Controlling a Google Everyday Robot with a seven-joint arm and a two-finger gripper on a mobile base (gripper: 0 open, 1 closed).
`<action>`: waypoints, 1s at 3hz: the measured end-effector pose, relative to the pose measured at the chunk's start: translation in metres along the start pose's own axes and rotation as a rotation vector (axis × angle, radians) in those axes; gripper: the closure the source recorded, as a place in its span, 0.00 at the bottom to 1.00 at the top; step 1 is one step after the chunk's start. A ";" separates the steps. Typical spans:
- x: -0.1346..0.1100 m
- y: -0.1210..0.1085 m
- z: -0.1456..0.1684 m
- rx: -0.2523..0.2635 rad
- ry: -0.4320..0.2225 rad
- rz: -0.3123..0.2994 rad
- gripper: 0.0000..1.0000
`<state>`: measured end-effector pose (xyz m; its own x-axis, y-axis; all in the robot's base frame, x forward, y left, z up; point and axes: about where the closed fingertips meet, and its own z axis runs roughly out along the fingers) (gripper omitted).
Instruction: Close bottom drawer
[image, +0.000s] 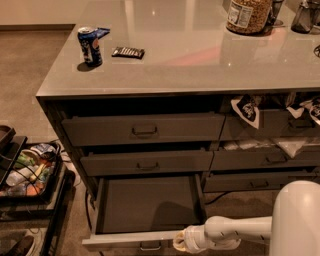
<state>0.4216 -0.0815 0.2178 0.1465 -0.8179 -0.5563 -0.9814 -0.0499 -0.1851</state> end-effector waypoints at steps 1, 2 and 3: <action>0.009 0.007 0.006 -0.010 -0.001 0.018 1.00; 0.014 0.010 0.015 -0.027 0.024 0.026 1.00; 0.021 0.012 0.025 -0.037 0.045 0.037 1.00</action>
Offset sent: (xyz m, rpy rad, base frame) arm -0.0040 -0.0038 -0.0326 -0.0610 0.0505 -0.0100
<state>0.4162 -0.0852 0.1831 0.1052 -0.8446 -0.5250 -0.9901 -0.0397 -0.1346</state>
